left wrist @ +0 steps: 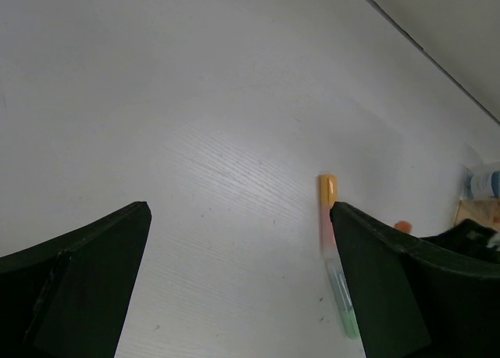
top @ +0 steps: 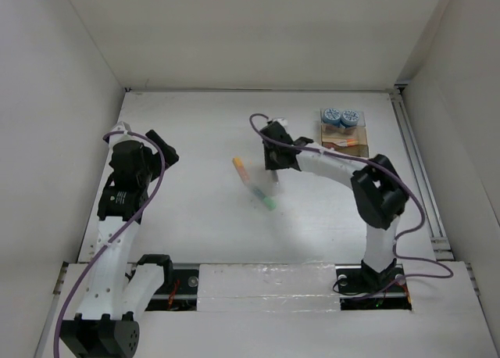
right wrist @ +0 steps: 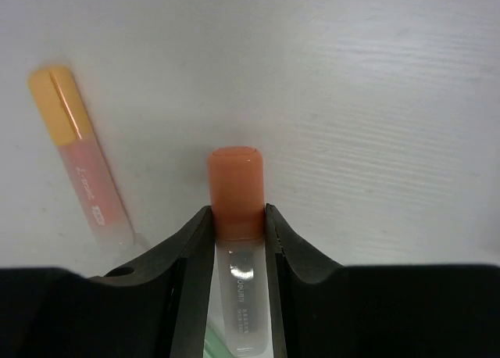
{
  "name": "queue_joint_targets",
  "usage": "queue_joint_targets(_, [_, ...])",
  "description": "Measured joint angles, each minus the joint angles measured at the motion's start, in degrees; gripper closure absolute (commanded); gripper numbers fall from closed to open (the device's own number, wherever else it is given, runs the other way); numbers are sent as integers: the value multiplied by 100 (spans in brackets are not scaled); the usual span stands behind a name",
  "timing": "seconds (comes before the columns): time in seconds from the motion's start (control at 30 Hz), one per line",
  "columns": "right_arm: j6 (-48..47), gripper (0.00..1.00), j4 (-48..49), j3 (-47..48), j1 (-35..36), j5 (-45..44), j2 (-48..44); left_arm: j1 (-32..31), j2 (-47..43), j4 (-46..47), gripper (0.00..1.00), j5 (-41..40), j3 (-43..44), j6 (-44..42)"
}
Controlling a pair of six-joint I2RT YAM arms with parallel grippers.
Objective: Sort the stationery into containers
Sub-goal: Grab a piece of stationery with the right arm, then place the stationery into the container
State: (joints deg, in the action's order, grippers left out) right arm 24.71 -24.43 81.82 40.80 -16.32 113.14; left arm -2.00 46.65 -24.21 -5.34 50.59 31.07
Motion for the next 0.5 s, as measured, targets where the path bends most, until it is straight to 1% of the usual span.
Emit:
queue_joint_targets(0.13, [881,100,409,-686,-542,-404,-1353,0,-2,0,1,4,0,0])
queue_joint_targets(0.23, [1746,100,870,-1213,-1222,-809,-2441,0,-2,0,1,9,0,0])
queue_joint_targets(0.3, [2365,100,1263,-1729,-1784,-1071,-3084,0,-2,0,1,15,0,0])
queue_joint_targets(0.4, [3215,100,1661,-2538,-2400,-1388,-3661,0,-2,2,1,37,0,0])
queue_joint_targets(0.47, [3904,100,1770,-3187,-2658,-1561,-3934,0,-2,7,1,42,0,0])
queue_joint_targets(0.5, [4096,100,1762,-3348,-2693,-1600,-4006,0,-4,11,1,42,0,0])
